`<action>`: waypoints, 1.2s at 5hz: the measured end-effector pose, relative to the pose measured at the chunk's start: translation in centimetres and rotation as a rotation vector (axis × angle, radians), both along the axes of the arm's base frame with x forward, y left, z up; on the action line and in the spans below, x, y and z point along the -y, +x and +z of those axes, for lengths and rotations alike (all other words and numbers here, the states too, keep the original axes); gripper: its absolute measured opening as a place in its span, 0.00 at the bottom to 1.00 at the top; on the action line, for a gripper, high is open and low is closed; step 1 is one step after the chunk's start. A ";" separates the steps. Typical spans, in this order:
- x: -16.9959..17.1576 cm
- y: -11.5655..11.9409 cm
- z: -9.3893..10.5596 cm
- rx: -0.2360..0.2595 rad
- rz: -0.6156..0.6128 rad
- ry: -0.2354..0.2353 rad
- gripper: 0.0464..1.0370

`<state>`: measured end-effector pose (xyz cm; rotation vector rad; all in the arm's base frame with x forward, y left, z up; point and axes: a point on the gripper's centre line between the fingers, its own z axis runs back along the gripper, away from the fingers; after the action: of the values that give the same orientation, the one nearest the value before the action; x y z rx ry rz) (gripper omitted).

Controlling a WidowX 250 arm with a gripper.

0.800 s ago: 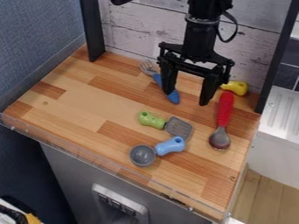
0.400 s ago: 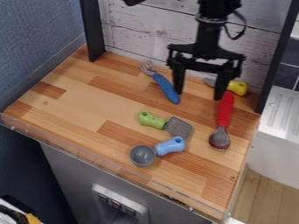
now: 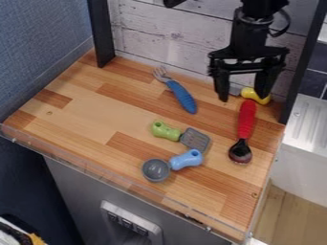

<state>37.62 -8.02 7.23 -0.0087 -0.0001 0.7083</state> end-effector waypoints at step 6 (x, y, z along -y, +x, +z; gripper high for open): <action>1.5 0.8 -5.5 0.021 -0.368 -0.003 0.96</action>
<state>38.42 -9.55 1.70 -0.0190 -0.0170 0.3405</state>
